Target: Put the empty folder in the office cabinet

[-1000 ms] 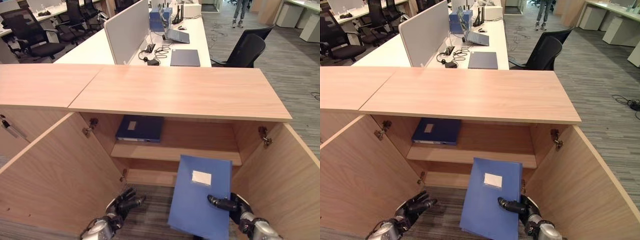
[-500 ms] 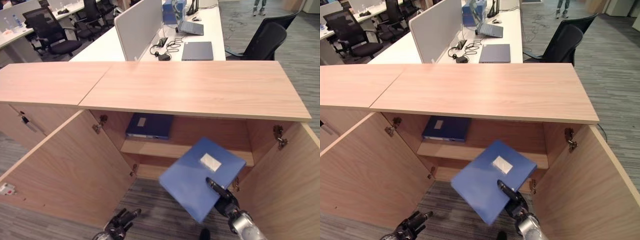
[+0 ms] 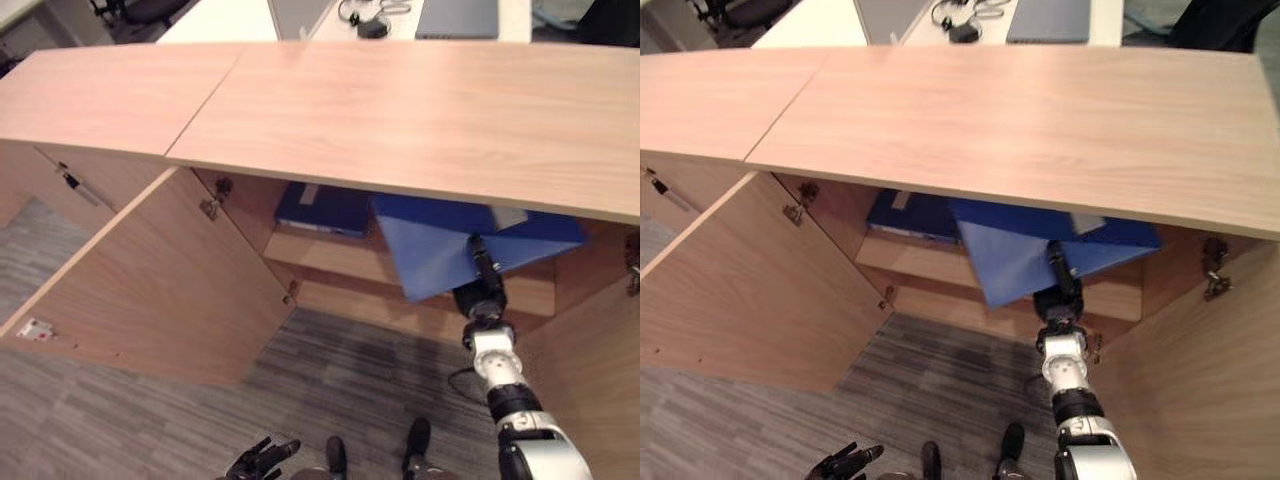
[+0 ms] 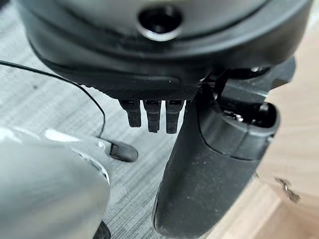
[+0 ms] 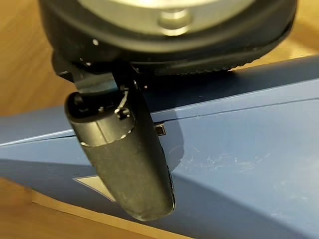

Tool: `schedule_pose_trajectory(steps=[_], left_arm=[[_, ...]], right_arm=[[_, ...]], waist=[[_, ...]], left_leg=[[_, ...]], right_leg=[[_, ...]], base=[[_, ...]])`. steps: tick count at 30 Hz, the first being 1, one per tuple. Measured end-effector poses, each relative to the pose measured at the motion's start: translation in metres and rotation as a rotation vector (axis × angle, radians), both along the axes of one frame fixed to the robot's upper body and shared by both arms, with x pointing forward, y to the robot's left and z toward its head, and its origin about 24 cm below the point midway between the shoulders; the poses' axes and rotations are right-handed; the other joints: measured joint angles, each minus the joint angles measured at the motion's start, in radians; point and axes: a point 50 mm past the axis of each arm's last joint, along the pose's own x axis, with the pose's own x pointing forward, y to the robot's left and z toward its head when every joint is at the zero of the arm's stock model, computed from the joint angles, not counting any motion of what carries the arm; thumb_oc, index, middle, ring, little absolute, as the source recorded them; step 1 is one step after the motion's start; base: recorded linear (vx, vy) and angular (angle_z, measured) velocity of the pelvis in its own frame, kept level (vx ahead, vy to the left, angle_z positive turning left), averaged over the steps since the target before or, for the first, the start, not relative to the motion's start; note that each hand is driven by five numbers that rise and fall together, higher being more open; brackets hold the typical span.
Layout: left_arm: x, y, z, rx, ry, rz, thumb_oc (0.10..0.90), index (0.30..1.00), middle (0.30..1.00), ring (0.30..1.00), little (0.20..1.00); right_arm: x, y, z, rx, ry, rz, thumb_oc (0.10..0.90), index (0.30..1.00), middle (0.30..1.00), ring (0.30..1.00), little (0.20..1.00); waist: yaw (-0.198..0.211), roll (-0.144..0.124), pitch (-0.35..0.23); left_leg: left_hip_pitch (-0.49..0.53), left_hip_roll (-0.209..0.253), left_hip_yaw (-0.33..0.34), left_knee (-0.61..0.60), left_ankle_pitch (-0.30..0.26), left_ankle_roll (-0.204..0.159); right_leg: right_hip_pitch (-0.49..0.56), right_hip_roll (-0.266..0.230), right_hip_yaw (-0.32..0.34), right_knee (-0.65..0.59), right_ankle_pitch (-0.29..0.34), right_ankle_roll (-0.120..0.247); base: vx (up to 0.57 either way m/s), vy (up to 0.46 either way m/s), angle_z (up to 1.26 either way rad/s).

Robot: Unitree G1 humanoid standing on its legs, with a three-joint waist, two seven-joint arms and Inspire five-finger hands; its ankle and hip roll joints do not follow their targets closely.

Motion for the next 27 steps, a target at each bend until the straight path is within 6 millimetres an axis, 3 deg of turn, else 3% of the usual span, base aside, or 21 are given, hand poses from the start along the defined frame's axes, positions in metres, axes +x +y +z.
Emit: schedule_pose_trajectory(steps=[5,11,18,24,27], left_arm=[[0.001,0.005,0.001,0.014,-0.017,0.015,0.8,0.9,0.9,0.9,0.9],[0.015,0.006,0.008,0.014,-0.103,0.043,0.8,0.9,0.9,0.9,0.9],[0.048,0.007,0.027,0.017,-0.29,0.019,0.8,0.9,0.9,0.9,0.9],[0.063,0.022,0.039,0.043,-0.355,0.028,0.8,0.9,0.9,0.9,0.9],[0.071,0.024,0.047,0.053,-0.401,0.003,0.8,0.9,0.9,0.9,0.9]], right_arm=[[0.016,-0.039,0.039,0.112,-0.122,-0.222,0.4,0.3,0.3,0.3,0.3],[0.029,-0.067,0.08,0.087,-0.155,-0.302,0.4,0.3,0.3,0.3,0.3],[0.039,-0.073,0.124,0.117,-0.267,-0.336,0.4,0.3,0.3,0.3,0.3],[0.042,-0.075,0.147,0.136,-0.324,-0.36,0.4,0.3,0.3,0.3,0.3],[0.043,-0.077,0.176,0.15,-0.396,-0.382,0.4,0.3,0.3,0.3,0.3]], waist=[[0.012,0.025,0.02],[0.054,0.073,0.055],[0.07,0.12,0.104],[0.083,0.13,0.111],[0.094,0.154,0.122]], left_leg=[[-0.1,-0.006,0.002,0.008,0.01,-0.002],[-0.185,-0.015,0.013,0.008,0.018,0.002],[-0.2,-0.033,0.016,0.006,0.03,-0.009],[-0.216,-0.039,0.018,0.005,0.031,-0.01],[-0.234,-0.046,0.017,0.003,0.033,-0.007]], right_leg=[[-0.098,-0.005,0.004,0.001,0.019,-0.016],[-0.189,-0.012,0.018,0.009,0.039,-0.023],[-0.207,-0.03,0.025,0.009,0.044,-0.022],[-0.226,-0.037,0.029,0.009,0.047,-0.018],[-0.244,-0.044,0.03,0.009,0.054,-0.013]], base=[[0.0,0.0,0.0],[0.02,0.027,-0.04],[0.01,0.052,-0.03],[0.0,0.006,-0.01],[0.0,0.005,0.01]])
